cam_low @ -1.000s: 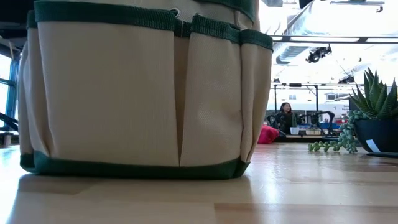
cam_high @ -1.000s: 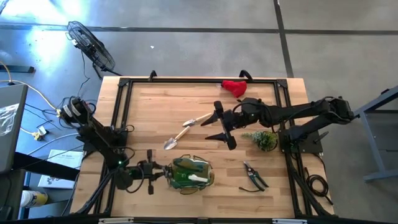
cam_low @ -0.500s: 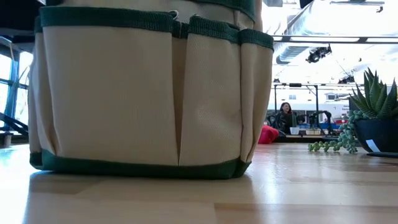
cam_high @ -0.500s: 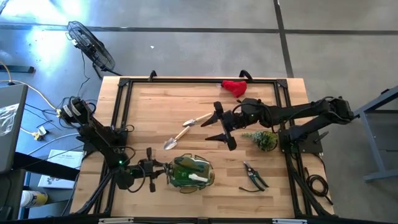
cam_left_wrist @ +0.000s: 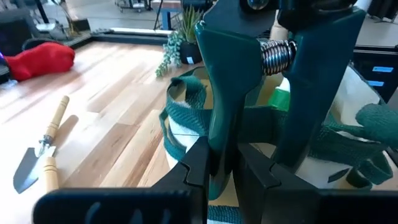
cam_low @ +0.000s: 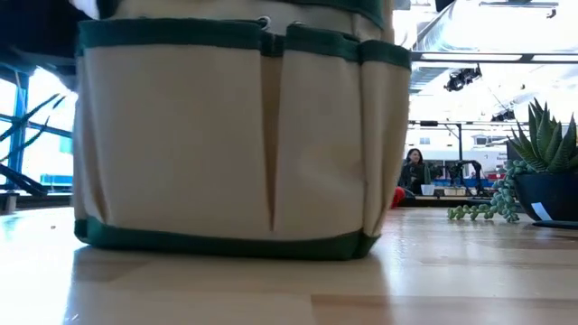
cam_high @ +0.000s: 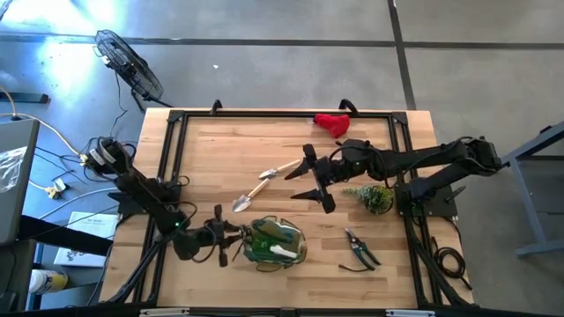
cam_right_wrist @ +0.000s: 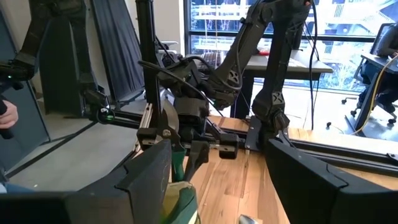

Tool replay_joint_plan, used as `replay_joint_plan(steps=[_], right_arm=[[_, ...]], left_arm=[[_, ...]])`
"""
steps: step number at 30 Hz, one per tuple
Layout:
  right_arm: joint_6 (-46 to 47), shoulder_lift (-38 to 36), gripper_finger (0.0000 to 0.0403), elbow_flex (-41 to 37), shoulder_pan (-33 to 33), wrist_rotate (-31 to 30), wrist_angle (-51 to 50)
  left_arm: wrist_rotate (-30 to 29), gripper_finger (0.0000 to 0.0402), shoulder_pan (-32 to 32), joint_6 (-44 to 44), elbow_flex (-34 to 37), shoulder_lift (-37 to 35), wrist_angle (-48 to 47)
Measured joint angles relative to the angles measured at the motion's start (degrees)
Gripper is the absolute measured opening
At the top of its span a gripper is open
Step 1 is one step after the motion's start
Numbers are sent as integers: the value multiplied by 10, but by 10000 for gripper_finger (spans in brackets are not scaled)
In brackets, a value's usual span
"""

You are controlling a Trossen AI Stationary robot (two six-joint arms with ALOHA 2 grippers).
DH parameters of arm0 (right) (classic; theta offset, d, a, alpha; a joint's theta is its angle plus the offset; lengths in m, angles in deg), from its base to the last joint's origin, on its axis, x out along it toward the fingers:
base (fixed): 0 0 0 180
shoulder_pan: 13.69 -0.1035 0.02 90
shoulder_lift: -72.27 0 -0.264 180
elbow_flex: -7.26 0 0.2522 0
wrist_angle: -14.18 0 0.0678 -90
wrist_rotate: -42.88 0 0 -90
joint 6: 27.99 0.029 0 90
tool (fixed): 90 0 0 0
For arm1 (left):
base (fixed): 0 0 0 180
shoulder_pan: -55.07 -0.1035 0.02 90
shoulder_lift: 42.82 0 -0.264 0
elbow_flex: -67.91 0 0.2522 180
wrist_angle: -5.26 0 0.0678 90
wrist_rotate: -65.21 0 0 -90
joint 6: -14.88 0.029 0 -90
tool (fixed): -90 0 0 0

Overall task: Pick & Place Garden tools in Gardening bag
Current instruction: Put the top green shear scissors into the gardening bag

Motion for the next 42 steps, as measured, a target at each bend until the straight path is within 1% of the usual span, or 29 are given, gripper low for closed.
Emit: replay_joint_plan(steps=[5,9,19,32,39,42], right_arm=[[2,0,251,0,0,0,-9],[3,0,251,0,0,12,-9],[2,0,251,0,0,13,-11],[1,0,251,0,0,13,-11],[1,0,251,0,0,13,-11],[1,0,251,0,0,13,-11]], left_arm=[[30,37,-1,-28,0,0,-11],[39,37,3,-60,0,0,-28],[62,37,3,-126,0,0,-81],[73,37,3,-120,0,0,-79],[73,80,3,-120,0,0,-74],[74,87,3,-120,0,0,-73]])
